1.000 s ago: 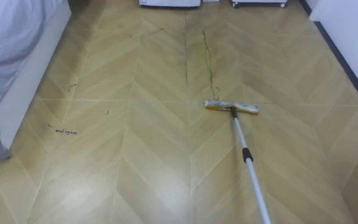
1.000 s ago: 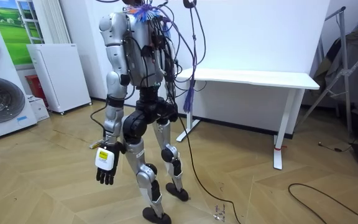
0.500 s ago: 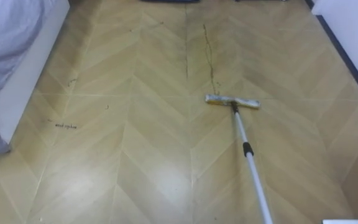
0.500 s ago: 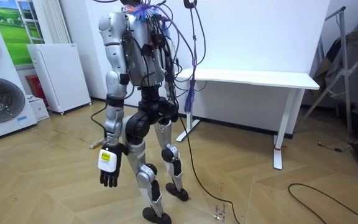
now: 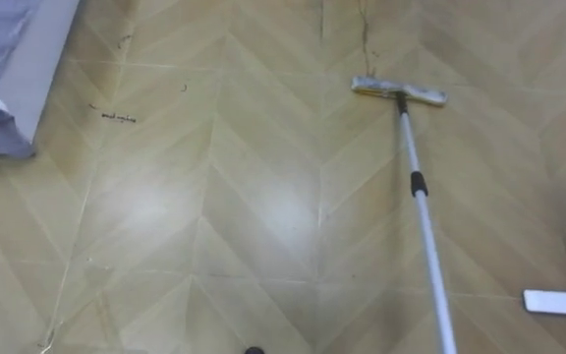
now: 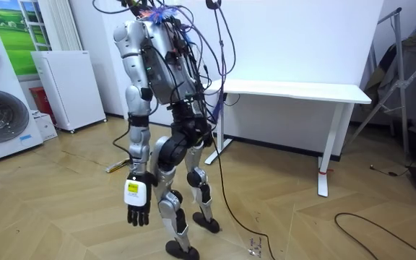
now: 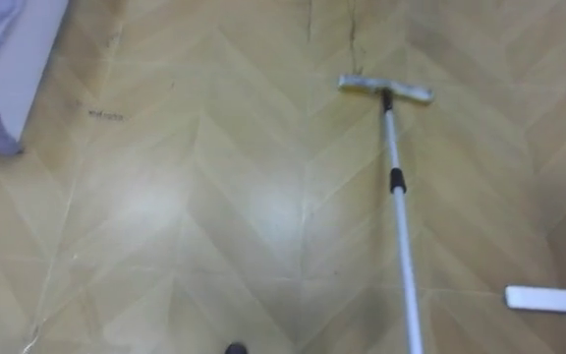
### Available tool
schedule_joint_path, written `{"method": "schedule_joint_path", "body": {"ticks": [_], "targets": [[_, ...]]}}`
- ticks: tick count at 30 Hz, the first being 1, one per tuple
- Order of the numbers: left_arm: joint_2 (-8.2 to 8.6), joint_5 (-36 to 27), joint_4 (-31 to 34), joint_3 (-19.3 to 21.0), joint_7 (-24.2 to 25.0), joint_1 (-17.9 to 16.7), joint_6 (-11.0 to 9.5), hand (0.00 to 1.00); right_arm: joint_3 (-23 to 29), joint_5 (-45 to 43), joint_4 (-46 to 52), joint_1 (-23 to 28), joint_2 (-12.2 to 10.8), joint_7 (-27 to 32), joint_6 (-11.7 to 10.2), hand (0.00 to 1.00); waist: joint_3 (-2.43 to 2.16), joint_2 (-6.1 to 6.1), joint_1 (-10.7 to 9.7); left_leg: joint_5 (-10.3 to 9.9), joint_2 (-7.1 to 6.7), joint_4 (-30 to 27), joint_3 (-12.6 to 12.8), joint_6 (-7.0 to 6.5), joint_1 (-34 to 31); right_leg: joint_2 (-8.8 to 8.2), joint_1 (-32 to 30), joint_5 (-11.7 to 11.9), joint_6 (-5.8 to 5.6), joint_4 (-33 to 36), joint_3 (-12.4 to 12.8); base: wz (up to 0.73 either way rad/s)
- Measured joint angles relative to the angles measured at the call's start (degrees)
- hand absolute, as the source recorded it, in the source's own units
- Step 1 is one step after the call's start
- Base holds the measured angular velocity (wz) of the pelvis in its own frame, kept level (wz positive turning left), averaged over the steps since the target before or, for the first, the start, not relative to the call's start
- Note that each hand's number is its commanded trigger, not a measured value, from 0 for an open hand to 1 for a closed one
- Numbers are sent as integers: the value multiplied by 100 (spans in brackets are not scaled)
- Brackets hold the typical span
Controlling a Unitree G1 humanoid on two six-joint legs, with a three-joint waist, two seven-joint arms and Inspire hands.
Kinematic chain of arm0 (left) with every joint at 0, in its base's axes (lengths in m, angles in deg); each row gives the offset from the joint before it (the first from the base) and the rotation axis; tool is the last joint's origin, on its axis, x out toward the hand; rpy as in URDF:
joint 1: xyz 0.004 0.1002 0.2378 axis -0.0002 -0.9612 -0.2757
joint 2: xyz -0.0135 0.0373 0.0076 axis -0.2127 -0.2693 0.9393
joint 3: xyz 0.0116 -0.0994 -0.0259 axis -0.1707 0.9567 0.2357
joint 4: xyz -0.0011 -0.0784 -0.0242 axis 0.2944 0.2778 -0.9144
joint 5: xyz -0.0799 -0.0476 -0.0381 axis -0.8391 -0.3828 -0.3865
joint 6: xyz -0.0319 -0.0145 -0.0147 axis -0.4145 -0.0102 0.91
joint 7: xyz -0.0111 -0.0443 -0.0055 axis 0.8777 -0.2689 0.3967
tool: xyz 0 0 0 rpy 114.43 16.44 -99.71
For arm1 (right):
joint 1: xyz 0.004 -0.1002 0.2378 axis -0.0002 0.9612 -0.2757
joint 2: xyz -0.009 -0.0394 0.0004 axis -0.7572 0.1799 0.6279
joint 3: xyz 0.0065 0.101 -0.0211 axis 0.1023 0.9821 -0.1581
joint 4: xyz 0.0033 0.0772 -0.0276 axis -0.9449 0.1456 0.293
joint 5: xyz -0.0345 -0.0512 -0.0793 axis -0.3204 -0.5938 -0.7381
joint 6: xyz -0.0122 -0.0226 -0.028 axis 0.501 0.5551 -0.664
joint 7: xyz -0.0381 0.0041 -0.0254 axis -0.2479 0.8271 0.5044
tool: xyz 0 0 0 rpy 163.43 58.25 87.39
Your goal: Mop floor
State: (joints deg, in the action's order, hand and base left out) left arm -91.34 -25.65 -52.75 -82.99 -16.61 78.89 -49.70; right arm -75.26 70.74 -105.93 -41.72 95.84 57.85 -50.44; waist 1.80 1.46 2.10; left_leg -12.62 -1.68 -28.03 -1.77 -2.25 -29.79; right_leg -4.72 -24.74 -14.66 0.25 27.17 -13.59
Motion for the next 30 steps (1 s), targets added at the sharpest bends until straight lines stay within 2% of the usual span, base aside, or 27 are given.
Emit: {"method": "schedule_joint_path", "body": {"ticks": [3, 5, 7, 10, 11, 13, 14, 15, 16, 17, 18, 19, 20, 21, 22, 23, 24, 25, 26, 27, 28, 29, 30], "targets": [[-117, 48, -227, -12, -124, -24, 58, 0, -23, 65, -124, -15, -5, 81, 8, 100, -2, 16, 146, -135, -20, -485, -23, 77, -539, -34, -608, -286, 87, 661, 99, 4], [-175, 70, -225, -66, -226, -153, 220, 0, -33, 109, -261, -14, -8, 195, 40, 100, -23, 14, 164, -246, -69, -1063, -145, 160, -1008, -87, -1066, -570, 192, 1282, 99, 36], [-183, 124, -224, -248, -211, -178, 431, 0, -115, 298, -354, -22, 18, 315, 126, 100, -32, -15, 289, -316, -114, -1725, -192, 267, -1482, -209, -1477, -861, 319, 1979, 61, 37], [-161, 223, -215, -340, -199, -190, 544, 0, -153, 437, -482, -37, 25, 319, 151, 100, -39, -15, 405, -343, -87, -2320, -220, 322, -1792, -279, -1655, -1106, 475, 2478, -43, 23], [-161, 220, -208, -400, -193, -225, 551, 0, -208, 538, -513, -63, 32, 310, 206, 100, -56, -34, 451, -360, -65, -2512, -228, 390, -1874, -327, -1707, -1216, 598, 2661, -127, 9], [-166, 201, -202, -479, -176, -304, 586, 0, -319, 608, -614, -299, 71, 258, 350, 100, -69, -50, 525, -325, 16, -3415, -234, 485, -2102, -337, -1750, -1387, 624, 2892, -229, -16], [-179, 200, -179, -532, -178, -367, 594, 0, -389, 591, -675, -524, 115, 196, 490, 100, -77, -63, 643, -143, 97, -4351, -209, 555, -2238, -334, -1778, -1472, 649, 3071, -237, -59], [-202, 142, -173, -572, -178, -419, 597, 0, -416, 555, -696, -823, 191, 83, 630, 100, -66, -99, 707, 238, 104, -5073, -169, 555, -2350, -323, -1819, -1512, 645, 3216, -246, -64], [-219, 135, -171, -580, -177, -419, 596, 0, -425, 553, -699, -981, 247, 6, 686, 100, -65, -102, 744, 470, 103, -5324, -161, 571, -2429, -310, -1848, -1541, 666, 3281, -236, -51], [-294, 17, -110, -669, -177, -422, 572, 0, -420, 521, -701, -1364, 397, -72, 810, 100, -21, -185, 793, 742, 110, -5739, -129, 542, -2658, -258, -1905, -1589, 671, 3397, -186, -37], [-439, -96, 9, -765, -175, -428, 560, 0, -479, 551, -693, -1792, 555, -234, 855, 100, 10, -299, 833, 780, 96, -6052, -45, 560, -2964, -211, -1997, -1627, 682, 3511, -47, -34], [-518, -156, 45, -794, -176, -427, 545, 0, -511, 582, -685, -2010, 622, -303, 847, 100, 2, -335, 848, 777, 102, -6201, 1, 564, -3134, -221, -2024, -1628, 682, 3555, -14, -30], [-647, -179, 94, -796, -181, -408, 534, 0, -647, 616, -681, -2363, 756, -428, 826, 100, 22, -444, 918, 724, 127, -6273, -3, 535, -3427, -228, -2009, -1636, 682, 3571, 2, -21], [-759, -162, 150, -794, -175, -390, 528, 0, -745, 666, -681, -2597, 849, -530, 823, 100, 47, -569, 954, 608, 192, -5949, 48, 464, -3542, -249, -1948, -1669, 646, 3562, 33, -10], [-802, -164, 189, -779, -171, -385, 533, 0, -772, 707, -673, -2641, 879, -576, 832, 100, 49, -622, 970, 524, 203, -5599, 78, 427, -3525, -279, -1909, -1707, 594, 3561, 57, 18], [-827, -127, 259, -775, -156, -392, 565, 0, -811, 780, -672, -2637, 969, -674, 912, 100, 36, -651, 978, 357, 206, -4587, 155, 417, -3338, -325, -1787, -1795, 460, 3534, 68, 39], [-800, -37, 286, -791, -59, -385, 599, 0, -827, 826, -682, -2515, 1042, -701, 936, 100, 14, -585, 981, 247, 225, -3450, 177, 406, -3019, -330, -1616, -1893, 348, 3474, 53, 44], [-781, -18, 286, -811, 9, -381, 606, 0, -832, 853, -664, -2408, 1064, -710, 936, 100, -4, -528, 976, 210, 217, -3005, 185, 399, -2848, -335, -1515, -1950, 296, 3442, 36, 39], [-752, -10, 240, -926, 119, -380, 676, 0, -873, 946, -646, -2132, 1076, -745, 907, 100, -14, -418, 941, 220, 206, -2411, 201, 307, -2532, -404, -1274, -2083, 184, 3398, -6, 53], [-718, -8, 142, -994, 219, -282, 726, 0, -866, 1049, -657, -1759, 1057, -798, 840, 100, -19, -339, 861, 71, 106, -2419, 365, -17, -2452, -564, -1045, -2140, 133, 3313, -29, 68], [-679, -14, 67, -1020, 254, -201, 729, 0, -843, 1076, -703, -1563, 1059, -838, 836, 100, -76, -313, 781, -52, 23, -2424, 425, -172, -2409, -610, -979, -2127, 47, 3287, 24, 94], [-590, -29, -93, -1020, 271, -39, 731, 0, -805, 1109, -875, -1320, 1069, -849, 838, 100, -74, -213, 683, -243, -122, -2480, 575, -335, -2340, -651, -1024, -2029, -37, 3609, 405, 78], [-510, -29, -155, -991, 229, 71, 694, 0, -797, 1076, -1015, -1103, 1044, -797, 872, 100, -84, -129, 634, -459, -157, -2608, 779, -458, -2259, -663, -1284, -1659, -156, 4176, 806, 55]]}}
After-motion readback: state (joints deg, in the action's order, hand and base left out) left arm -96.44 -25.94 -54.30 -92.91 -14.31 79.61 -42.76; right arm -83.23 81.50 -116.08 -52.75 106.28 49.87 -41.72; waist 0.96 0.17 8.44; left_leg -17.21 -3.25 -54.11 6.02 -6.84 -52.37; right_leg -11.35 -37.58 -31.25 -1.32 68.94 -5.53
